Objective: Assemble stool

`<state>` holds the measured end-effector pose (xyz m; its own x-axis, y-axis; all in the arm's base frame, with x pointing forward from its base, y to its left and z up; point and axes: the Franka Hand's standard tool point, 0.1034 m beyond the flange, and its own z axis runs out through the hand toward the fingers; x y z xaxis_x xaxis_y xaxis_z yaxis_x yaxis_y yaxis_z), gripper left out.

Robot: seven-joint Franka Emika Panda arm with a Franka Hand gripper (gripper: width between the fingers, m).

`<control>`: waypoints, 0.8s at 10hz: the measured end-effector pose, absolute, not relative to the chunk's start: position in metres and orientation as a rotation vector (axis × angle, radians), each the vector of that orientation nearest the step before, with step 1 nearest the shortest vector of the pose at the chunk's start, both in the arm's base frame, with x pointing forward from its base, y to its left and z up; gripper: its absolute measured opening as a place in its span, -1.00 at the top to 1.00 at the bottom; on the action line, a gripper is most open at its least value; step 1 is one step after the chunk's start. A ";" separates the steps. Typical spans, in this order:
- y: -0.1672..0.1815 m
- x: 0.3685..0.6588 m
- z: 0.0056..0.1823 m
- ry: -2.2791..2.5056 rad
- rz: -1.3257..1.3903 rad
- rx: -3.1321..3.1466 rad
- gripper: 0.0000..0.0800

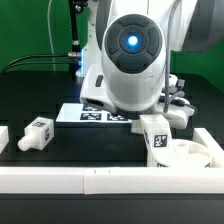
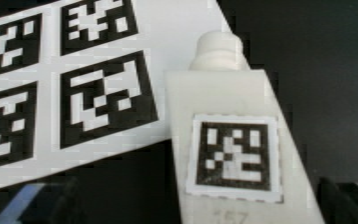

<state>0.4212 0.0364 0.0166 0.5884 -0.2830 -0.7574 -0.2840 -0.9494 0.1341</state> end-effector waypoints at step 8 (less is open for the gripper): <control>0.053 0.445 0.059 0.504 1.221 -2.839 0.17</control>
Offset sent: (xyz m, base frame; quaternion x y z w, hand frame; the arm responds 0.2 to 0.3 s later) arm 0.0000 0.0000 0.0000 0.0000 0.0000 0.0000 1.0000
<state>0.4447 0.0531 0.0587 0.6444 -0.2877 -0.7085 -0.2956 -0.9482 0.1162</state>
